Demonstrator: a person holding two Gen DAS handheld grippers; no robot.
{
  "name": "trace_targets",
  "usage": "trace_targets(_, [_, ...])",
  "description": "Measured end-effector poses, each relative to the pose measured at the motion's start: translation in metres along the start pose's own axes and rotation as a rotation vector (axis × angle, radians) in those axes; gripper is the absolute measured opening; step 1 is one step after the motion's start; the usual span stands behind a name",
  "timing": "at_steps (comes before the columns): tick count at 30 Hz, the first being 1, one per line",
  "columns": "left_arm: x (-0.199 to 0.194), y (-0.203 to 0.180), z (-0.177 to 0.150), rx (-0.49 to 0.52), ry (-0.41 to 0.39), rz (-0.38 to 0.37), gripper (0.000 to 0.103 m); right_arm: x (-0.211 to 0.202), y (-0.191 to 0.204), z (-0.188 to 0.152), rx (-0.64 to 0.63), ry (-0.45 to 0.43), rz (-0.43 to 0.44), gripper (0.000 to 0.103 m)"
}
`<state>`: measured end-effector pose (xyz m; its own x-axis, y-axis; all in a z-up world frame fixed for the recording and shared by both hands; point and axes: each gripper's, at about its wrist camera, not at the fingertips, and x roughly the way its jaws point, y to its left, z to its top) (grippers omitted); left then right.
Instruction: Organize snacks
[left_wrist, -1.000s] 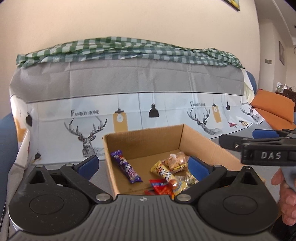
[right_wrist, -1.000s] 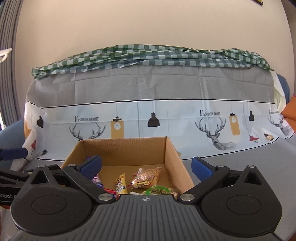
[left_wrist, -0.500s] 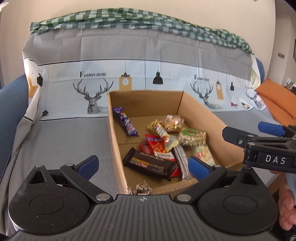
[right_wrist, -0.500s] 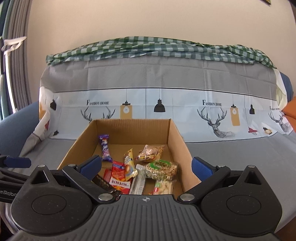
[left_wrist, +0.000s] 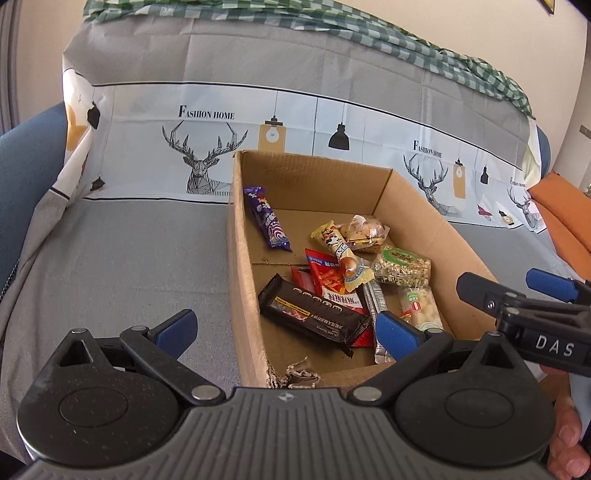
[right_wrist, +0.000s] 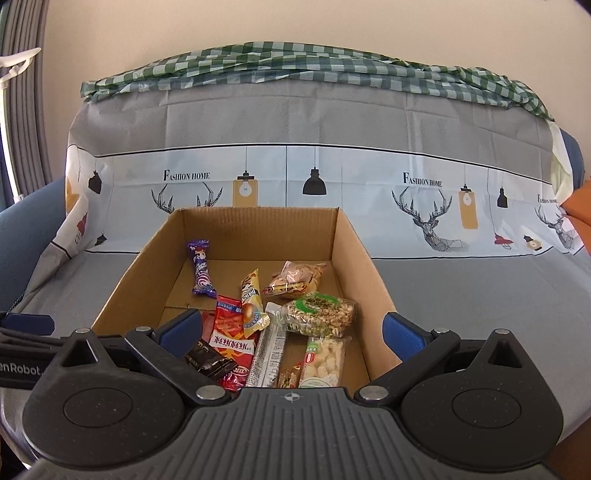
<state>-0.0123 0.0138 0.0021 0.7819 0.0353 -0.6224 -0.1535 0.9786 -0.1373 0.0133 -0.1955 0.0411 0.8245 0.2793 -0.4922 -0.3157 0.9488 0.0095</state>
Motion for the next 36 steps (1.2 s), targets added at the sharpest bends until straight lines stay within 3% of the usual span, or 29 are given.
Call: trace_targets(36, [0.0002, -0.0010, -0.0010, 0.018, -0.006, 0.002, 0.102, 0.0055, 0.0015, -0.0012, -0.014, 0.020, -0.004, 0.102])
